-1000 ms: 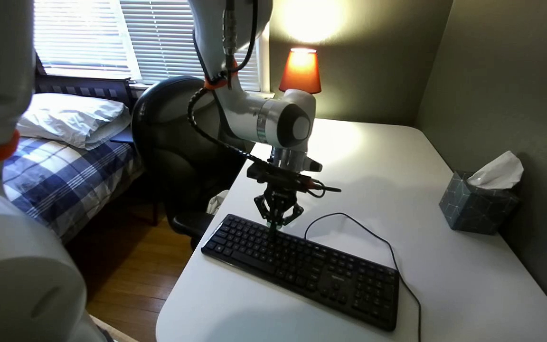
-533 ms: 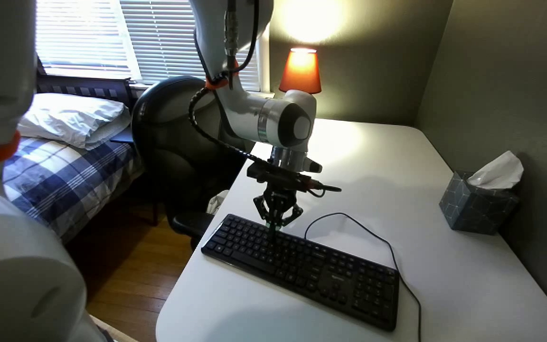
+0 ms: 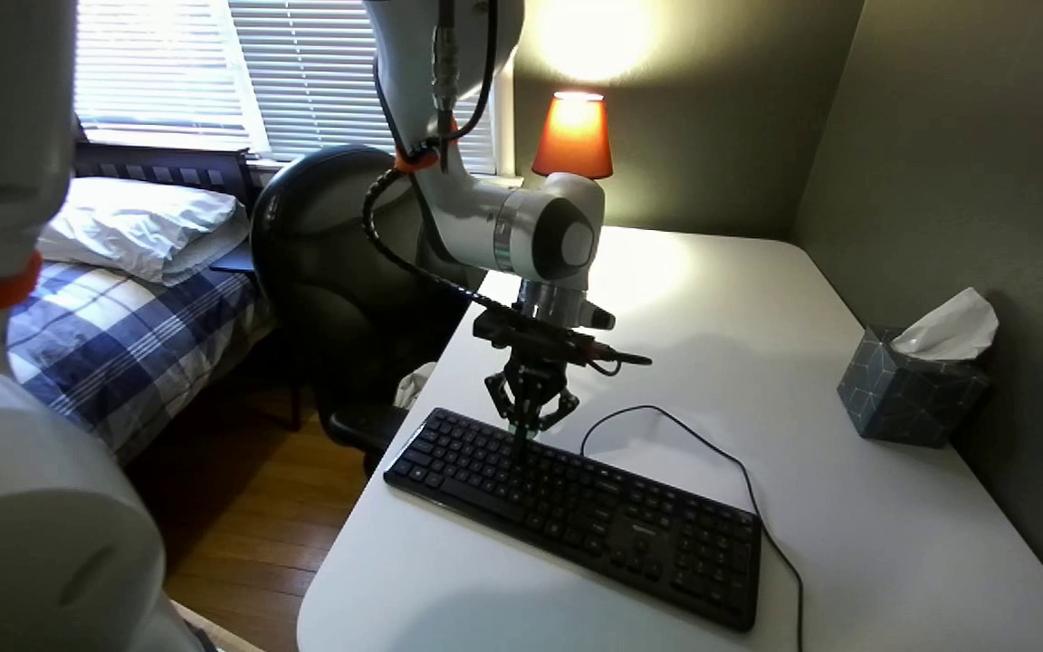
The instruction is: Press the number seven key on the keyboard
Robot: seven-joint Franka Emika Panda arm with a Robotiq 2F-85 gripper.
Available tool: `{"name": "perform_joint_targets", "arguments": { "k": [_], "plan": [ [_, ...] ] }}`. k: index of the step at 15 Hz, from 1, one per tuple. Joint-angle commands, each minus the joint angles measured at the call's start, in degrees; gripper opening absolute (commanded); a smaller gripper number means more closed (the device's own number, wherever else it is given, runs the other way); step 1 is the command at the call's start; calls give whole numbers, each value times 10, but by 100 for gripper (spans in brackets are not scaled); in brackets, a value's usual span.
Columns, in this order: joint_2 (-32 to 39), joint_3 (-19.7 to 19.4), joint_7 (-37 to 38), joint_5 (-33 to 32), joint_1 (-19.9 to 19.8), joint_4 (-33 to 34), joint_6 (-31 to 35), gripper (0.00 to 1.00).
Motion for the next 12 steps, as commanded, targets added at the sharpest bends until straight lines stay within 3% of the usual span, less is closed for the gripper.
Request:
{"name": "perform_joint_targets", "arguments": {
  "k": [1, 12],
  "plan": [
    [14, 4, 3, 1, -5, 16, -21, 0],
    [27, 5, 2, 3, -5, 33, -41, 0]
  ]
}}
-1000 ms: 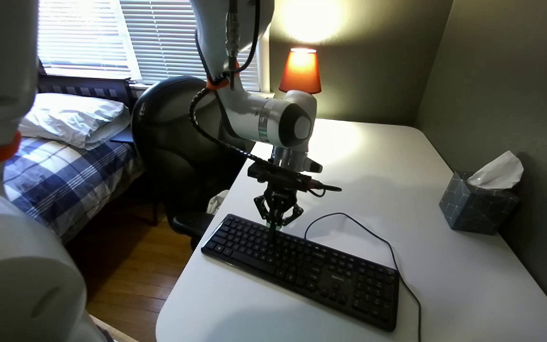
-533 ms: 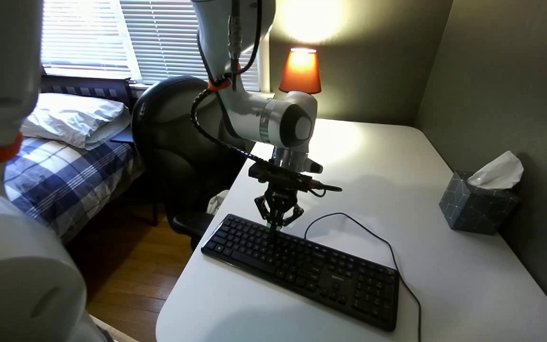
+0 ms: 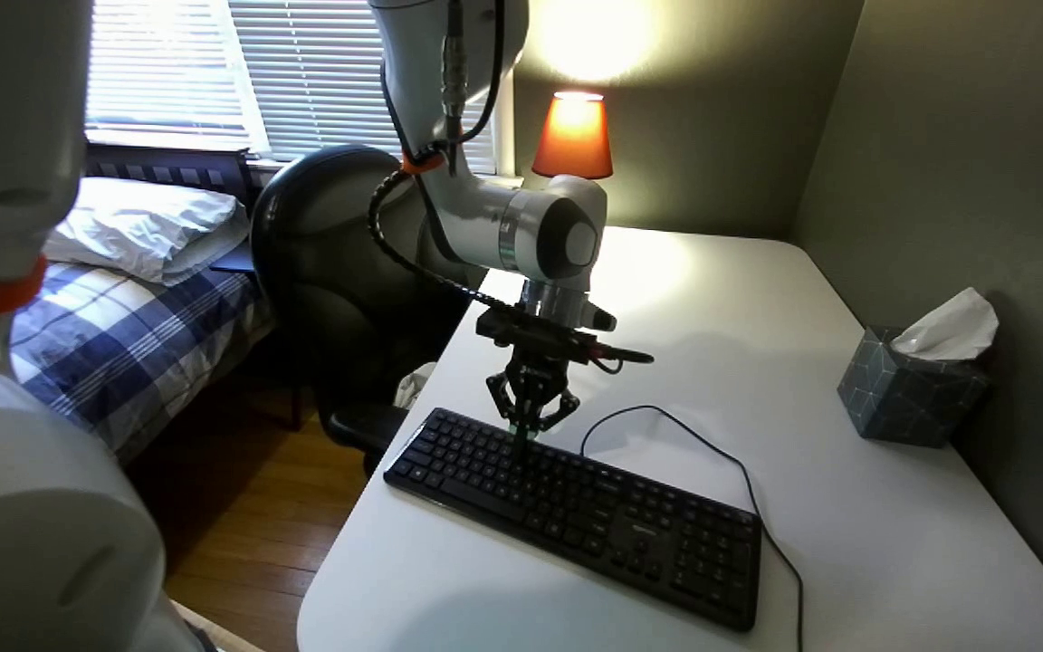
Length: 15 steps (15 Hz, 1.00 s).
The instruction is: Press the number seven key on the keyboard
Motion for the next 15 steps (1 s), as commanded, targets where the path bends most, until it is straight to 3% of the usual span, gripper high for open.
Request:
{"name": "perform_joint_targets", "arguments": {
  "k": [1, 15],
  "plan": [
    [14, 5, 2, 3, -5, 15, -18, 0],
    [4, 4, 5, -1, -4, 7, -16, 0]
  ]
}}
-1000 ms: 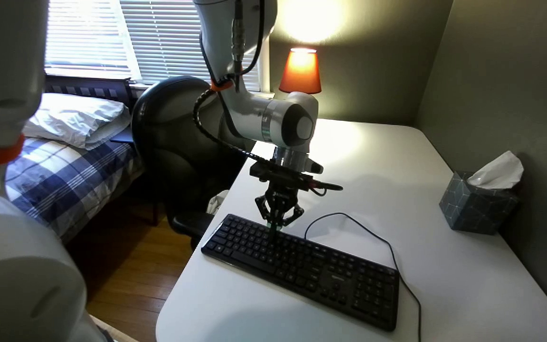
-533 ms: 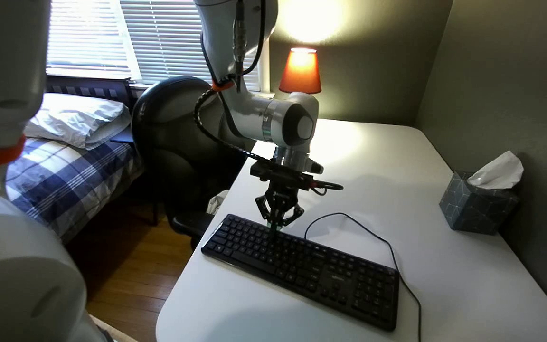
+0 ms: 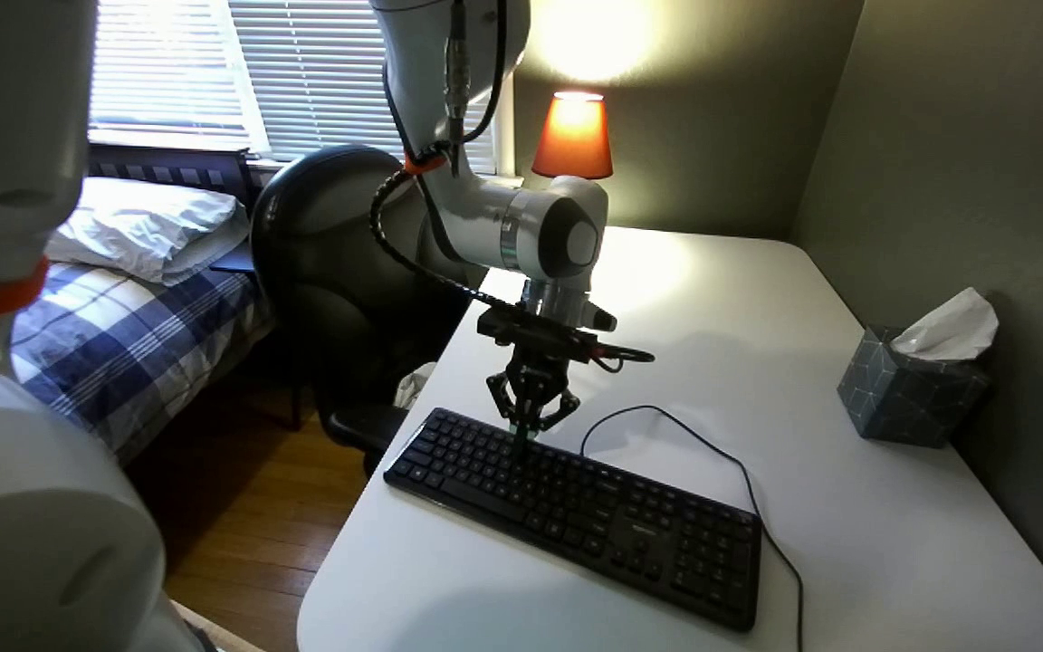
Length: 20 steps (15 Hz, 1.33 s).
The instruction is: Press the number seven key on the keyboard
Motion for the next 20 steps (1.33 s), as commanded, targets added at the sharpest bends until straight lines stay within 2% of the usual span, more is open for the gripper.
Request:
{"name": "perform_joint_targets", "arguments": {
  "k": [1, 17, 18, 19, 20],
  "plan": [
    [-2, 4, 5, -1, -4, -1, -7, 0],
    [-26, 3, 3, -2, -4, -22, 7, 0],
    [-28, 3, 2, -1, -5, -23, 7, 26],
    [-31, 3, 2, -1, -4, -25, 9, 27],
    [-33, 3, 2, -1, -4, -27, 10, 33]
  ]
}}
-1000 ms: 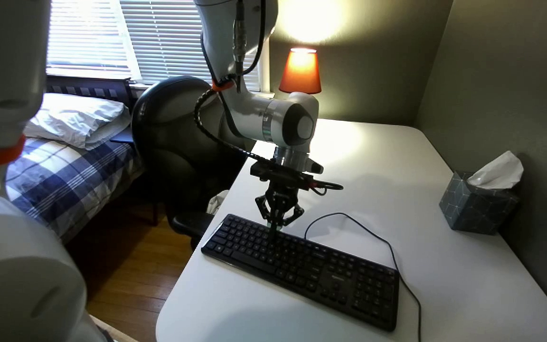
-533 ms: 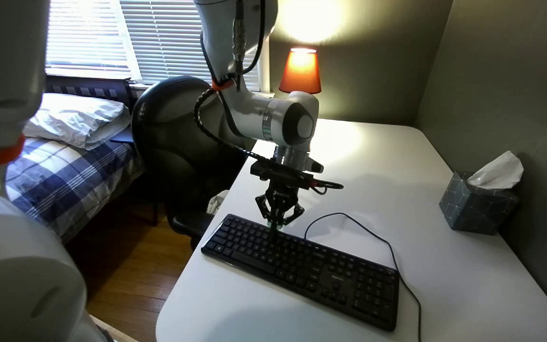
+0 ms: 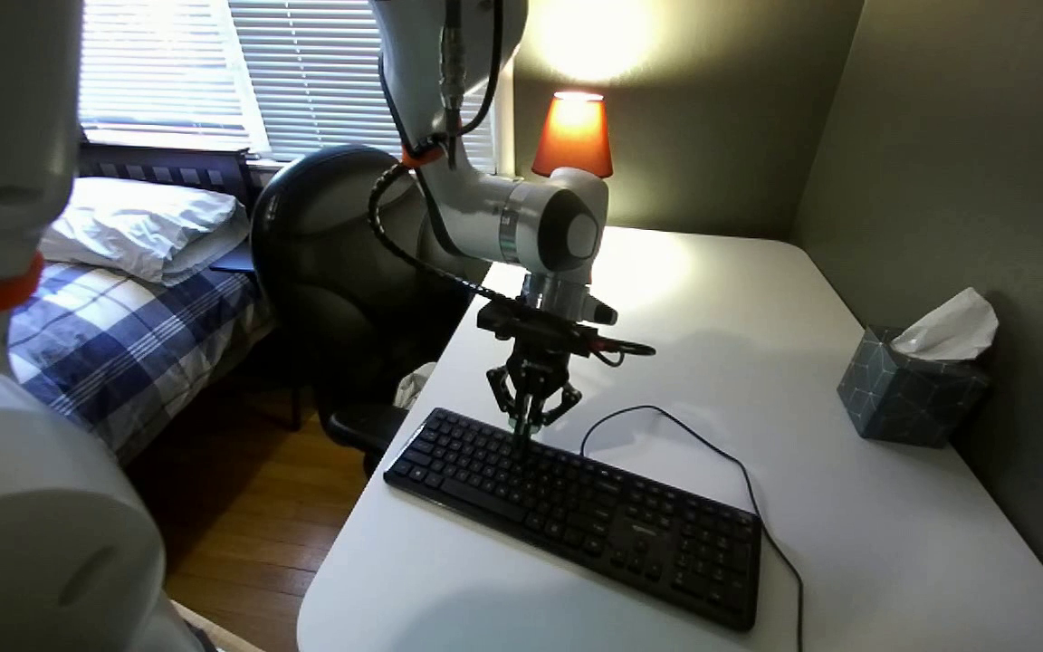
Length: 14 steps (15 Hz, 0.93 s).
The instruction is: Press the number seven key on the keyboard
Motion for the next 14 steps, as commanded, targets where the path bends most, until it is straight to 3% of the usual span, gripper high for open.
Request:
{"name": "perform_joint_targets", "arguments": {
  "k": [1, 9, 14],
  "plan": [
    [-23, 2, 3, -1, -4, -26, 11, 40],
    [-55, 1, 4, 0, -4, -56, 28, 99],
    [-83, -1, 6, -3, -2, -80, 56, 100]
  ]
}}
